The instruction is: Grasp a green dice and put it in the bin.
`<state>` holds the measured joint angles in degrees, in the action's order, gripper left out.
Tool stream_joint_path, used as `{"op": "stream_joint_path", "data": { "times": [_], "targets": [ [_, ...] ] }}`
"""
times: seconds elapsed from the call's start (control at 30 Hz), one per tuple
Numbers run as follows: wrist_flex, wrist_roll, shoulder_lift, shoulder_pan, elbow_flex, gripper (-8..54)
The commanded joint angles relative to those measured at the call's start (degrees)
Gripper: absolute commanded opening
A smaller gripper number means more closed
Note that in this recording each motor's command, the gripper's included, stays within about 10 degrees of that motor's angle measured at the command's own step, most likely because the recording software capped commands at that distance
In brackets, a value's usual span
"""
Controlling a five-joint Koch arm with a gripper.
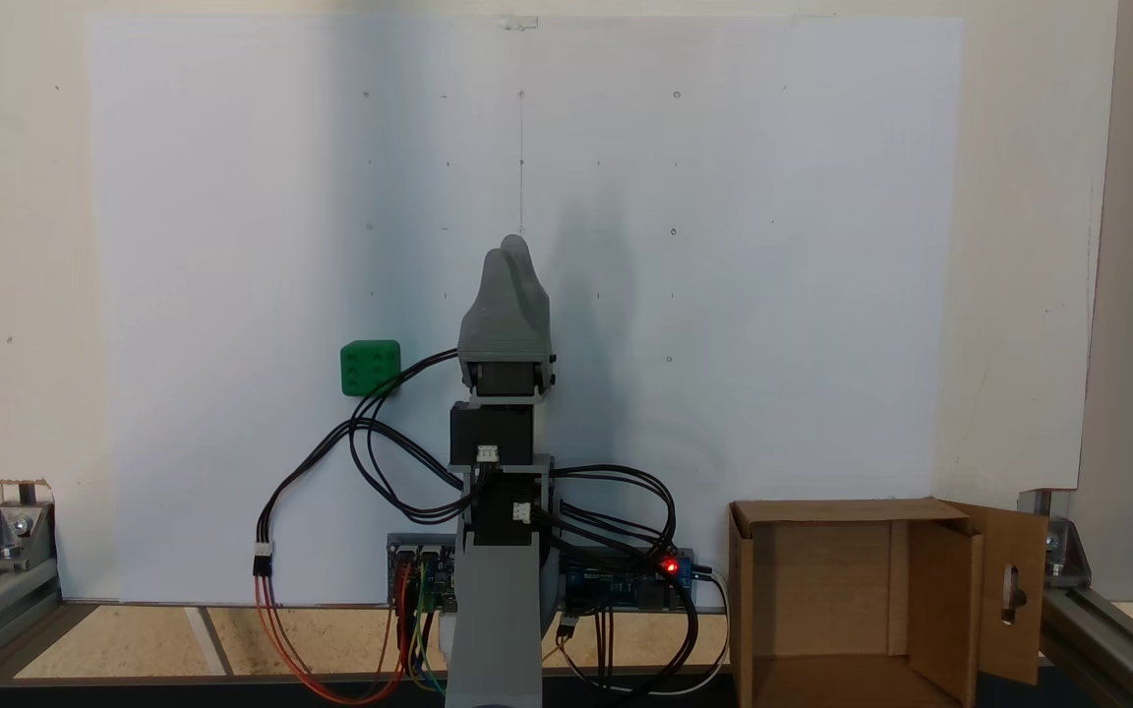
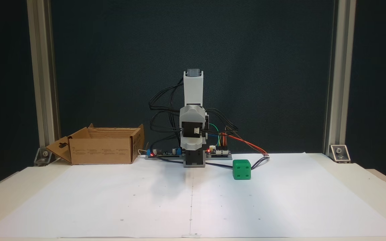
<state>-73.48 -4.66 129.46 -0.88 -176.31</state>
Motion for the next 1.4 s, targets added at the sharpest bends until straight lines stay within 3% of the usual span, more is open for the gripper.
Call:
{"op": "stream_joint_path", "data": {
  "times": [0.0,0.27,0.6,0.73,0.9,1.1,1.37],
  "targets": [
    [1.49,-2.90,5.98,-0.44,0.44,41.4],
    [31.45,3.25,5.98,-1.14,21.78,41.4],
    [69.50,28.54,6.06,-3.25,44.65,41.5],
    [84.44,36.56,6.33,-11.43,46.58,41.6],
    [106.24,45.18,5.80,-21.88,61.79,39.4],
    [126.83,54.49,5.80,-28.39,62.14,38.4],
    [131.40,58.18,5.80,-36.74,65.57,38.7]
  ]
}}
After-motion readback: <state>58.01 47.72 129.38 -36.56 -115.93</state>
